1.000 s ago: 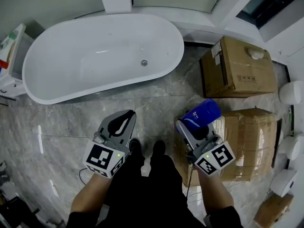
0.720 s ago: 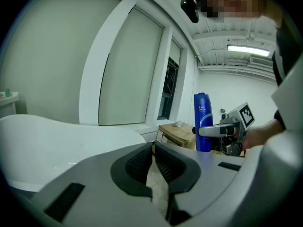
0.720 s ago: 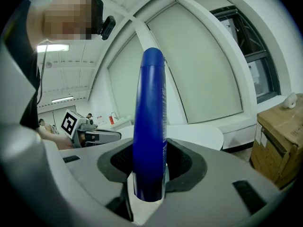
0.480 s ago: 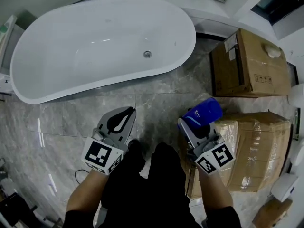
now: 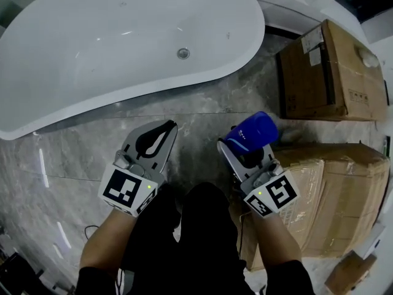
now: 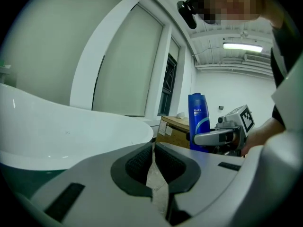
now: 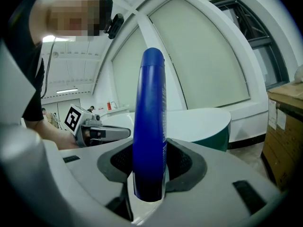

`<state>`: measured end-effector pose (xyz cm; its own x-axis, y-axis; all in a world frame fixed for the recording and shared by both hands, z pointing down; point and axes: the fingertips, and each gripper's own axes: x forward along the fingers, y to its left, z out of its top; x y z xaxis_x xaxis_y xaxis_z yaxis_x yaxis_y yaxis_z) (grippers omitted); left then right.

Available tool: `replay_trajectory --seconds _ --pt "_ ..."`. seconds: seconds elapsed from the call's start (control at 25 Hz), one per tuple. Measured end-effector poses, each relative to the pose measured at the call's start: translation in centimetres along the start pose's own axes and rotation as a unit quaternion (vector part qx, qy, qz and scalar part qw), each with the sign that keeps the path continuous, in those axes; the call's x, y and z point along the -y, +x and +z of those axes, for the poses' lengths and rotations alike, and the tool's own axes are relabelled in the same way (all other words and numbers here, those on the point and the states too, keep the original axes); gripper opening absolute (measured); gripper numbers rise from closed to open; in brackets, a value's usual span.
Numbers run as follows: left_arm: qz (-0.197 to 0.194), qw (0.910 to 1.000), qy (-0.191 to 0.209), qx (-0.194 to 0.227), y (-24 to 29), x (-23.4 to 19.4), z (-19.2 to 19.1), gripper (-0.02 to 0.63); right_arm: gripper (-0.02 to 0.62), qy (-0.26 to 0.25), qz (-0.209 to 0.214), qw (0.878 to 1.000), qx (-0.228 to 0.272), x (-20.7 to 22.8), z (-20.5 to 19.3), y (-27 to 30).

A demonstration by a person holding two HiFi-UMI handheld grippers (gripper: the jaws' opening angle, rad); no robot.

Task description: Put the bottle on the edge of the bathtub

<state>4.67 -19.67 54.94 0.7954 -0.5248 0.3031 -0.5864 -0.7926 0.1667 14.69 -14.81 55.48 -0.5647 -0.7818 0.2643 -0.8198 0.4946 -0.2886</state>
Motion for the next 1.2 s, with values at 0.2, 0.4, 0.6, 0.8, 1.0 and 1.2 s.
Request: replay_trajectory --seconds 0.2,0.4,0.6,0.8,1.0,1.2 --pt "-0.004 1.0000 0.000 0.006 2.3 -1.2 -4.8 0.031 0.178 -0.001 0.006 1.000 -0.002 2.6 -5.1 2.2" --pt "-0.005 0.9997 0.022 0.013 4.7 -2.6 -9.0 0.029 0.178 -0.016 0.010 1.000 0.005 5.7 -9.6 4.4" --pt "-0.009 0.9994 0.030 0.014 6.9 -4.0 -12.4 0.028 0.178 -0.021 0.009 1.000 0.003 7.7 -13.9 6.4" --pt "-0.009 0.9988 0.020 0.044 9.5 -4.5 -13.6 0.026 0.178 -0.031 0.017 0.999 0.006 8.8 -15.9 7.9" --pt "-0.017 0.9979 0.044 0.045 12.3 -3.9 -15.5 0.026 0.178 -0.031 0.005 0.999 0.029 10.4 -16.5 9.5" --pt "-0.004 0.9984 0.018 0.054 13.9 -4.2 -17.2 0.026 0.178 -0.001 -0.009 0.997 0.072 12.2 -17.2 10.5"
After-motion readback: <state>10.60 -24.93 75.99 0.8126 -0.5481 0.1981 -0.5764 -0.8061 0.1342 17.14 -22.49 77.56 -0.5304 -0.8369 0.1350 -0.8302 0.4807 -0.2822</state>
